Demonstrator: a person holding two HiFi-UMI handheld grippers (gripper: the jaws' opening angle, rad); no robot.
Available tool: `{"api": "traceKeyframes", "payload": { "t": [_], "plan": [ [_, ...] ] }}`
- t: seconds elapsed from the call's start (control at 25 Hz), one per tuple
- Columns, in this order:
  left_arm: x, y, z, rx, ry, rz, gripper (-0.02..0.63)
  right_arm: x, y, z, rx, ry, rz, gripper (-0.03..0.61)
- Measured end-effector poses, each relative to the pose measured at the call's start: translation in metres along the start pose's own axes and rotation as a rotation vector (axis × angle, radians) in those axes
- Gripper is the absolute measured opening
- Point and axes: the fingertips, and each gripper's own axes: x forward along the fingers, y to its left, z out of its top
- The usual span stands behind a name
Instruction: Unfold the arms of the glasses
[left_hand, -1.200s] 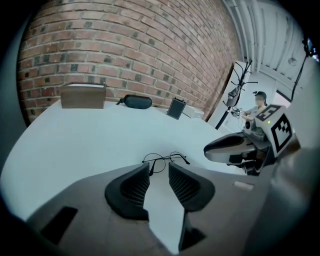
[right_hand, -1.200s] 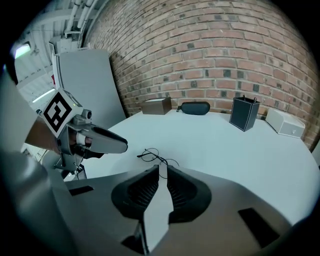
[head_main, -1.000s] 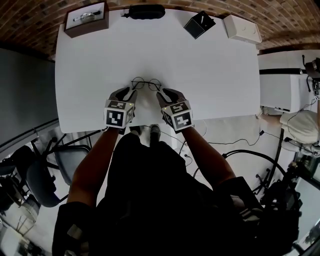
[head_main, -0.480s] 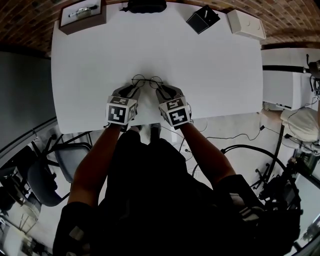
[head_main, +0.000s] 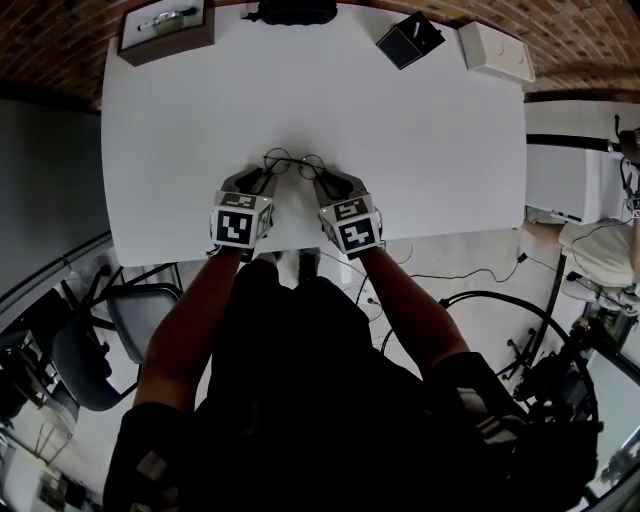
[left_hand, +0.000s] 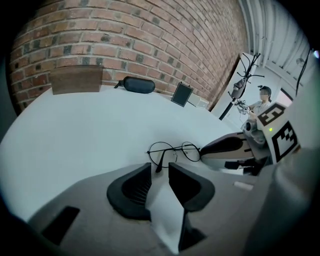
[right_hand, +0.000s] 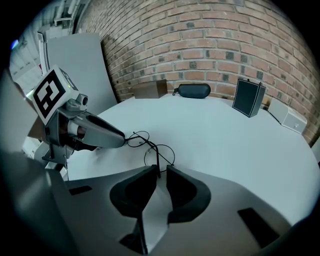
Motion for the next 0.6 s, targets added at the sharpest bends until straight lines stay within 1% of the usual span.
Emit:
{"api": "traceKeyframes", "payload": {
  "t": [0.12, 0.2, 0.24, 0.32, 0.4, 0.48, 0.6],
  "plan": [
    [-0.0016, 0.0030, -0.0013, -0.006, -0.002, 0.013, 0.114, 0.0000, 0.0004, 0.0005, -0.001, -0.001, -0.001, 0.054],
    [-0.0008, 0.0039, 0.0001, -0.015, -0.004, 0.013, 0.103, 0.0001, 0.0005, 0.0011, -0.002, -0.002, 0.005, 0.041],
    [-0.0002, 0.0038, 0.0006, -0.014, -0.003, 0.010, 0.092, 0.0003, 0.0009, 0.0013, -0.003, -0.001, 0.008, 0.037],
    [0.0012, 0.0010, -0.0007, 0.013, 0.014, 0.002, 0.044, 0.0005, 0.0022, 0.0016, -0.009, 0.001, 0.008, 0.031],
    [0.0028, -0.0017, -0.0030, 0.045, 0.033, 0.006, 0.040, 0.0005, 0.0027, 0.0014, -0.012, 0.000, 0.005, 0.026],
    [0.0031, -0.0016, -0.0042, 0.038, 0.036, 0.011, 0.040, 0.0007, 0.0034, 0.0012, -0.010, -0.002, 0.006, 0.025],
    [0.0011, -0.0033, -0.0009, 0.034, 0.013, 0.004, 0.038, -0.0020, 0.0045, 0.0033, -0.011, -0.011, 0.013, 0.024]
  ]
}}
